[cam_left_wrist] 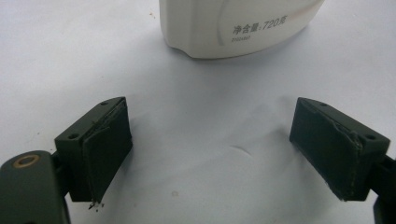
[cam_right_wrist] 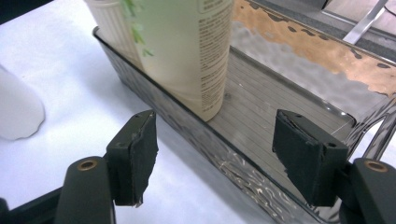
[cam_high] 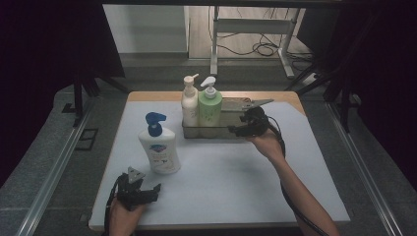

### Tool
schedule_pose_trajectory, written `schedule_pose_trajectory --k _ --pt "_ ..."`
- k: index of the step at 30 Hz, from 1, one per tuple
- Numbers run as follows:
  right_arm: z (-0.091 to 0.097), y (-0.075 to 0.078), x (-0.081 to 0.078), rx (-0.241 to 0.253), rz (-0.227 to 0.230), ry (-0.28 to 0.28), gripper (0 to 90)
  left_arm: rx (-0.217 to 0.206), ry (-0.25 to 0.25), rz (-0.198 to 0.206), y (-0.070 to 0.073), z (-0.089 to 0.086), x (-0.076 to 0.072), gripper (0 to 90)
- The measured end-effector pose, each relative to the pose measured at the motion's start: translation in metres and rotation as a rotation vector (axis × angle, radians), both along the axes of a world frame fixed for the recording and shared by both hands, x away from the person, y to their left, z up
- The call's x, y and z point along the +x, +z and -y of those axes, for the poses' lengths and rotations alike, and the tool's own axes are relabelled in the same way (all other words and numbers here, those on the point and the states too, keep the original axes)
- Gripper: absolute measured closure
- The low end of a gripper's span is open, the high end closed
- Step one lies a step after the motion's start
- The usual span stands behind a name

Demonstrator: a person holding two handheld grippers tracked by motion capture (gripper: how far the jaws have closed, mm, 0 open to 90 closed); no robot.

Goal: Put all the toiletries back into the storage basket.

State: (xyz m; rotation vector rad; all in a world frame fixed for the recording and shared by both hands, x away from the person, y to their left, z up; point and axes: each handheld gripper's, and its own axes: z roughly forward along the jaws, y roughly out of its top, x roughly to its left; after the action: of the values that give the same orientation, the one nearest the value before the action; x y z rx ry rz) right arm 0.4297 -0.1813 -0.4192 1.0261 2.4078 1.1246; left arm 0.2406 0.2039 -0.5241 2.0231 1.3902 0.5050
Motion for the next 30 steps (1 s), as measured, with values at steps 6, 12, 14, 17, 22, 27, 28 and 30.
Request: schedule_pose_trajectory --k 6,12,14,17,22,27,28,30 --pt "0.003 0.006 -0.012 0.003 0.008 0.023 28.4 0.000 -0.001 0.000 0.000 0.000 0.000 12.3" --pt "0.005 0.008 -0.023 -0.005 0.008 0.046 26.4 0.001 -0.001 0.000 0.000 0.000 0.000 12.3" --pt "0.006 0.007 -0.028 -0.011 0.010 0.056 25.3 0.001 0.000 0.000 0.000 0.000 0.000 12.3" --pt "0.006 0.007 -0.034 -0.023 0.014 0.067 23.8 0.001 0.000 -0.001 0.000 0.000 0.000 12.3" --pt "0.009 0.007 -0.045 -0.027 0.025 0.085 19.9 0.001 0.000 -0.001 0.000 0.000 0.000 12.3" --pt "0.012 0.003 -0.057 -0.042 0.038 0.090 13.5 0.001 0.000 -0.002 0.000 0.000 0.000 12.3" --pt "0.013 0.001 -0.060 -0.046 0.041 0.090 13.3 0.001 0.000 -0.002 0.000 0.000 0.000 12.3" --pt "0.015 -0.001 -0.065 -0.049 0.045 0.091 12.7 0.001 0.000 -0.002 0.000 0.000 0.000 12.3"
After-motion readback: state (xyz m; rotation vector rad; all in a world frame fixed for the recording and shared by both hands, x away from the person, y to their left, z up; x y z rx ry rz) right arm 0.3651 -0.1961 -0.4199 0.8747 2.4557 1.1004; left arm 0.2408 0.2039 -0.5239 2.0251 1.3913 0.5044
